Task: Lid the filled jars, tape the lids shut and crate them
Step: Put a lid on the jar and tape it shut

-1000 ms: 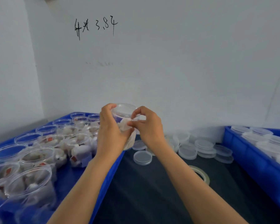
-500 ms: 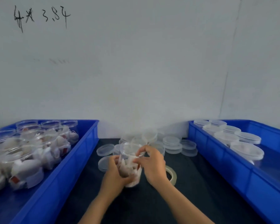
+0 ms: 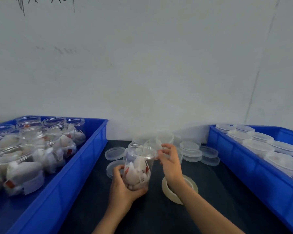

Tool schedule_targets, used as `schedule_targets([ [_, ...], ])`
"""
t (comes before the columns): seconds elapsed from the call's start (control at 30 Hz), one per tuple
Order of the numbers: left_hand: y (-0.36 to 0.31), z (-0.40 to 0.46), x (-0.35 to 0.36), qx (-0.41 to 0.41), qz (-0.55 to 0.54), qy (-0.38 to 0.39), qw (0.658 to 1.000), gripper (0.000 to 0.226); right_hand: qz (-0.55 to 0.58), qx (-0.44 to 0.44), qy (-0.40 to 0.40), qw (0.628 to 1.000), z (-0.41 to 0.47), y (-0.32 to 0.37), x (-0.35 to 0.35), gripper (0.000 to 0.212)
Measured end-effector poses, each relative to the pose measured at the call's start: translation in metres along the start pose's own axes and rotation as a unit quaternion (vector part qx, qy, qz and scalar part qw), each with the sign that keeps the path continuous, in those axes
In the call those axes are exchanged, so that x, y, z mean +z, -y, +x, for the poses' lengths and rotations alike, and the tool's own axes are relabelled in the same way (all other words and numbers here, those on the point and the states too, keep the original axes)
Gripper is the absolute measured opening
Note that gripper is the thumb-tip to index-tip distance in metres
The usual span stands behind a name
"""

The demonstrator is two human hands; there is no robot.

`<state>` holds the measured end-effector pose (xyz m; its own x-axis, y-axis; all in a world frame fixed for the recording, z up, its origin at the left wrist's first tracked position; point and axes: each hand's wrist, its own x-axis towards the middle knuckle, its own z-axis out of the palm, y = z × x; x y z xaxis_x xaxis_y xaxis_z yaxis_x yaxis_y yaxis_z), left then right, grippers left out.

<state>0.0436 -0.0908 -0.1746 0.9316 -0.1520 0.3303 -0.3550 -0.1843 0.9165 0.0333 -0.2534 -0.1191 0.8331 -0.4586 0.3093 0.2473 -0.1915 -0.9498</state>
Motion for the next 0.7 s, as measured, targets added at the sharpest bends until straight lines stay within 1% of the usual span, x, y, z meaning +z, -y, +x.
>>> schedule_targets([
  [0.07,0.002,0.0,0.0,0.004,0.004,-0.012,1.0,0.086,-0.053,0.04,0.012,0.998,0.019,-0.015,0.008,0.033],
  [0.13,0.003,-0.001,0.0,0.009,0.017,-0.015,1.0,0.088,-0.122,0.061,0.021,0.99,0.034,-0.028,0.018,0.048],
  [0.27,0.008,-0.001,0.004,0.019,0.047,-0.038,0.998,0.081,-0.297,0.05,0.004,0.954,0.057,-0.037,0.036,0.065],
  [0.33,0.009,0.0,0.004,0.021,0.05,-0.044,0.998,0.079,-0.353,0.05,0.012,0.934,0.064,-0.038,0.044,0.071],
  [0.43,0.01,0.001,0.005,0.013,0.044,-0.041,0.998,0.082,-0.4,0.054,0.021,0.915,0.068,-0.042,0.051,0.074],
  [0.53,0.008,0.0,0.005,0.014,0.049,-0.04,0.998,0.082,-0.446,0.044,0.015,0.894,0.067,-0.049,0.054,0.065],
  [0.63,0.006,-0.001,0.004,0.018,0.048,-0.04,0.998,0.082,-0.432,0.043,0.005,0.901,0.067,-0.049,0.055,0.058],
  [0.7,0.005,-0.001,0.004,0.017,0.052,-0.036,0.998,0.081,-0.399,0.043,0.011,0.916,0.064,-0.046,0.052,0.062],
])
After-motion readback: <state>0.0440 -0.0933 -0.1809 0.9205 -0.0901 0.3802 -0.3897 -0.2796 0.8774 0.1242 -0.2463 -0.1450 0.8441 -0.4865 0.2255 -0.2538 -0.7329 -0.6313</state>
